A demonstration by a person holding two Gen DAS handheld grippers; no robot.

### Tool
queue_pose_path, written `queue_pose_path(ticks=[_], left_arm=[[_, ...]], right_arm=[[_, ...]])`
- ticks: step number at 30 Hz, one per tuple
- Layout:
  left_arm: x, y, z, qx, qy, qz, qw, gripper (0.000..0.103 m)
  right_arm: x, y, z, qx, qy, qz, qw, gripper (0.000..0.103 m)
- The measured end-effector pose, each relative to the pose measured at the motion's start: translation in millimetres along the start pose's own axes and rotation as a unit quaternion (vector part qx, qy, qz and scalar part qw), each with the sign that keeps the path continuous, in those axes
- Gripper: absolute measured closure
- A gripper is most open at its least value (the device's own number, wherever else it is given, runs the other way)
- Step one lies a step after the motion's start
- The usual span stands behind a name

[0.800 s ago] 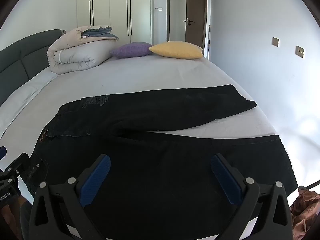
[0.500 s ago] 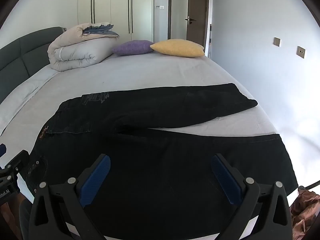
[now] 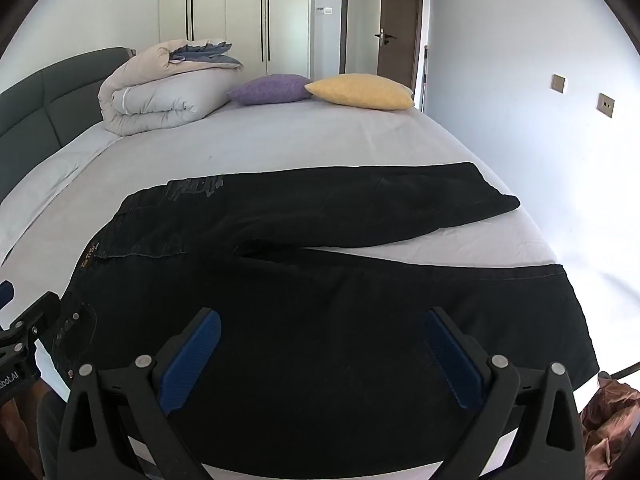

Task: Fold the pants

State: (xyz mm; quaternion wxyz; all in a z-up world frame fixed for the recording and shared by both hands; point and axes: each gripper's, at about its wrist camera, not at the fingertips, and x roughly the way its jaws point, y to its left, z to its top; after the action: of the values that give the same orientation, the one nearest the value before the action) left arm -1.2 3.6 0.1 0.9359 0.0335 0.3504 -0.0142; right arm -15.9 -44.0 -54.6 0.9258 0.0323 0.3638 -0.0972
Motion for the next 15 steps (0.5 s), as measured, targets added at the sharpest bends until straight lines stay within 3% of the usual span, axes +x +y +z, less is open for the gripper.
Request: queue_pose_path(ticks=[15], left_arm=[[-0.2,2.9,-3.3,-0.001,0.001,0.000,1.0000,0.000]], right_arm=[[-0.3,3.0,-4.0,-0.004,0.003,-0.002,1.000,0.000]])
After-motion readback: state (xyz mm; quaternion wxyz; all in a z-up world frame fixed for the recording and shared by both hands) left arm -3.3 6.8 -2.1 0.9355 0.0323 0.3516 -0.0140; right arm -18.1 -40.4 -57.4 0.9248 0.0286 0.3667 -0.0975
